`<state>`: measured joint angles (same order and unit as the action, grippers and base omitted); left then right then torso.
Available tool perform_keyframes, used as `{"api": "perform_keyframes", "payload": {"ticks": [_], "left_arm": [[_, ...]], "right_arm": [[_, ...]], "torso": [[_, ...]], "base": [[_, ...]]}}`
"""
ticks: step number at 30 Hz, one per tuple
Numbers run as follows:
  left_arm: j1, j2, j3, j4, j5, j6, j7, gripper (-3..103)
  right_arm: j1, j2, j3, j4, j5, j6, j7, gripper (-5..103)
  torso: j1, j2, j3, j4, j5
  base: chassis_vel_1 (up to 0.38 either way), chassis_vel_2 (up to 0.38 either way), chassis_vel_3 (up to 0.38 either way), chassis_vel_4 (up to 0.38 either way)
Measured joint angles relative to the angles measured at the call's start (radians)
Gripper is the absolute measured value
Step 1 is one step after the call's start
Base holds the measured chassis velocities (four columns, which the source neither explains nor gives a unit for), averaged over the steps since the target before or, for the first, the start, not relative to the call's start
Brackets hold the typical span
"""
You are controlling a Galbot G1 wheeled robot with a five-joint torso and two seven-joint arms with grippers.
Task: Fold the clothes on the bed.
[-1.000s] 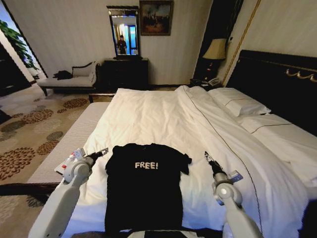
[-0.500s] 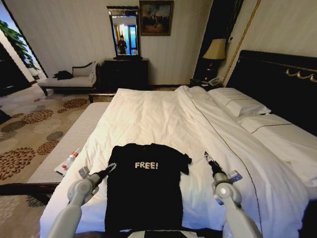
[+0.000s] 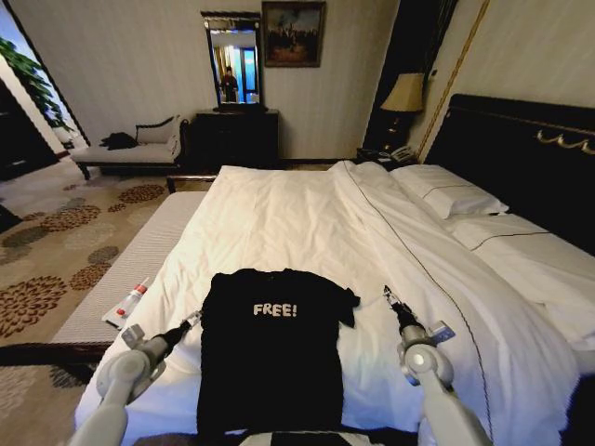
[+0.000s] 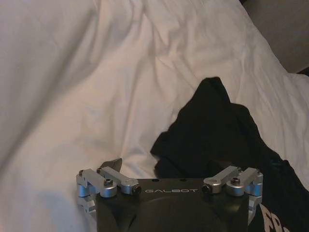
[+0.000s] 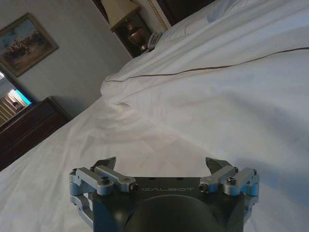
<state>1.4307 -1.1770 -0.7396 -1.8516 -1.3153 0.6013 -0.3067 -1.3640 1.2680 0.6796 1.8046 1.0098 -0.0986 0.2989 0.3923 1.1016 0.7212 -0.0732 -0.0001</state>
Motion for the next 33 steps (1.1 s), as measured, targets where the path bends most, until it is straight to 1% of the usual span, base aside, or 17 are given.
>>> {"api": "perform_keyframes", "payload": {"ticks": [6, 7, 8, 10, 13, 16, 17, 19, 20, 21, 22, 24, 25, 29, 30, 32, 33], "left_arm": [[-0.063, -0.024, 0.057, 0.032, 0.034, -0.023, 0.003, 101], [-0.076, -0.029, 0.065, 0.041, 0.042, -0.026, 0.004, 97], [-0.085, -0.033, 0.070, 0.047, 0.047, -0.029, 0.004, 97], [-0.102, -0.041, 0.076, 0.057, 0.055, -0.038, 0.004, 88], [-0.107, -0.041, 0.075, 0.058, 0.055, -0.041, 0.004, 85], [-0.105, -0.035, 0.057, 0.055, 0.054, -0.054, 0.007, 67], [-0.105, -0.035, 0.057, 0.055, 0.054, -0.054, 0.007, 67], [-0.101, -0.030, 0.048, 0.055, 0.057, -0.064, 0.009, 57], [-0.100, -0.028, 0.044, 0.055, 0.061, -0.068, 0.011, 57], [-0.099, -0.026, 0.041, 0.054, 0.070, -0.072, 0.014, 51], [-0.099, -0.026, 0.041, 0.054, 0.070, -0.072, 0.014, 51], [-0.098, -0.022, 0.035, 0.051, 0.084, -0.074, 0.018, 40], [-0.098, -0.022, 0.035, 0.051, 0.084, -0.074, 0.018, 40], [-0.111, -0.015, 0.028, 0.055, 0.084, -0.073, 0.020, 19], [-0.111, -0.015, 0.028, 0.055, 0.084, -0.073, 0.020, 19], [-0.124, -0.013, 0.026, 0.060, 0.083, -0.073, 0.020, 8], [-0.130, -0.012, 0.024, 0.062, 0.082, -0.073, 0.019, 8]], "right_arm": [[-0.014, -0.002, 0.004, 0.013, -0.001, 0.000, 0.003, 100], [-0.016, -0.004, 0.006, 0.014, -0.001, 0.000, 0.003, 100], [-0.018, -0.004, 0.007, 0.016, -0.001, 0.000, 0.003, 100], [-0.023, -0.006, 0.012, 0.020, -0.001, 0.000, 0.005, 100], [-0.025, -0.007, 0.013, 0.021, -0.001, 0.000, 0.005, 100], [-0.026, -0.004, 0.012, 0.019, -0.005, 0.002, 0.005, 100], [-0.026, -0.004, 0.012, 0.019, -0.005, 0.002, 0.005, 100], [-0.025, 0.000, 0.007, 0.017, -0.009, 0.002, 0.006, 100], [-0.024, 0.001, 0.005, 0.016, -0.011, 0.003, 0.006, 100], [-0.023, 0.003, 0.002, 0.014, -0.013, 0.003, 0.006, 100], [-0.023, 0.003, 0.002, 0.014, -0.013, 0.003, 0.006, 100], [-0.022, 0.005, -0.001, 0.013, -0.015, 0.003, 0.006, 100], [-0.022, 0.005, -0.001, 0.013, -0.015, 0.003, 0.006, 100], [-0.020, 0.005, -0.002, 0.008, -0.018, 0.003, 0.007, 100], [-0.020, 0.005, -0.002, 0.008, -0.018, 0.003, 0.007, 100], [-0.020, 0.005, -0.003, 0.008, -0.018, 0.003, 0.007, 100], [-0.020, 0.005, -0.002, 0.008, -0.018, 0.003, 0.007, 100]], "torso": [[0.000, 0.000, 0.000, -0.0003, 0.0002], [0.000, 0.000, 0.000, -0.0003, 0.0001], [0.000, 0.000, 0.000, -0.0004, 0.0001], [0.000, 0.000, 0.000, -0.0003, 0.0000], [0.000, 0.000, 0.000, -0.0003, 0.0000], [0.000, 0.000, 0.000, -0.0002, 0.0000], [0.000, 0.000, 0.000, -0.0002, 0.0000], [0.000, 0.000, 0.000, -0.0001, 0.0001], [0.000, 0.000, 0.000, -0.0001, 0.0000], [0.000, 0.000, 0.000, -0.0001, 0.0000], [0.000, 0.000, 0.000, -0.0001, 0.0000], [0.000, 0.000, 0.000, -0.0001, 0.0000], [0.000, 0.000, 0.000, -0.0001, 0.0000], [0.000, 0.000, 0.000, -0.0001, 0.0000], [0.000, 0.000, 0.000, -0.0001, 0.0000], [0.000, 0.000, 0.000, -0.0002, -0.0001], [0.000, 0.000, 0.000, -0.0002, 0.0000]], "base": [[0.000, 0.000, 0.000, 0.000], [0.000, 0.000, 0.000, 0.000], [0.000, 0.000, 0.000, 0.000], [0.000, 0.000, 0.000, 0.000], [0.000, 0.000, 0.000, 0.000], [0.000, 0.000, 0.000, 0.000], [0.000, 0.000, 0.000, 0.000], [0.000, 0.000, 0.000, 0.000], [0.000, 0.000, 0.000, 0.000], [0.000, 0.000, 0.000, 0.000], [0.000, 0.000, 0.000, 0.000], [0.000, 0.000, 0.000, 0.000], [0.000, 0.000, 0.000, 0.000], [0.000, 0.000, 0.000, 0.000], [0.000, 0.000, 0.000, 0.000], [0.000, 0.000, 0.000, 0.000], [0.000, 0.000, 0.000, 0.000]]}}
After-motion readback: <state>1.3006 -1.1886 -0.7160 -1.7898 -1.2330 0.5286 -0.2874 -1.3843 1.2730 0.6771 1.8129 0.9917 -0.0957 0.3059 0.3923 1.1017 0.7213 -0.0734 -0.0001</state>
